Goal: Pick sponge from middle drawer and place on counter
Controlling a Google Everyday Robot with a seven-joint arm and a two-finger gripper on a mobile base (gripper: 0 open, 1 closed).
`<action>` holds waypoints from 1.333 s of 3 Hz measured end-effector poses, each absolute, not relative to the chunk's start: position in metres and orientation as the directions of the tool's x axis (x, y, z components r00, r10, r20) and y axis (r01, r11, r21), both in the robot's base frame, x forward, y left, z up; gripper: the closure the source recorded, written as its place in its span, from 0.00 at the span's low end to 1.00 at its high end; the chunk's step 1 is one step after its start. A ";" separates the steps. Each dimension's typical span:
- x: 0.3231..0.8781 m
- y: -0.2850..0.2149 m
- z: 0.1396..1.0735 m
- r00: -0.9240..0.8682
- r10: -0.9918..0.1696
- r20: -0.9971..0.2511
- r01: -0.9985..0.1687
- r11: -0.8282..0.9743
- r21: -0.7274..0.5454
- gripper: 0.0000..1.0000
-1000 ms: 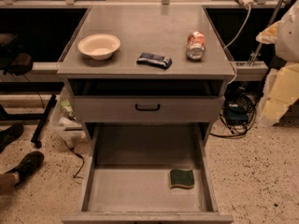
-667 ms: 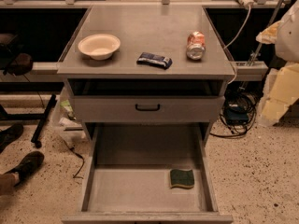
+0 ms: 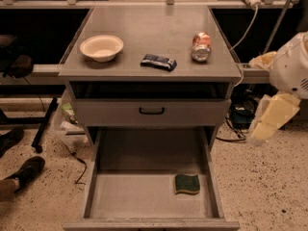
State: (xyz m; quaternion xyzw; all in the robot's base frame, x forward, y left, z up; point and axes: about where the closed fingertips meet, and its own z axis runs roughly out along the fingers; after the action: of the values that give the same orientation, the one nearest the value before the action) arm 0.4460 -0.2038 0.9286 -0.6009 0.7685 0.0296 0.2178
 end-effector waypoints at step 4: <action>0.485 -0.148 0.737 -0.175 -0.788 -0.590 -0.901 0.369 -0.226 0.00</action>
Offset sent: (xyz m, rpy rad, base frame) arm 0.0430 0.0535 -0.2073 0.3458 -0.1776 -0.0677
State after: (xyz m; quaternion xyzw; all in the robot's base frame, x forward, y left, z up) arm 0.4852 -0.1476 0.7374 -0.5548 0.7613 0.0874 0.3240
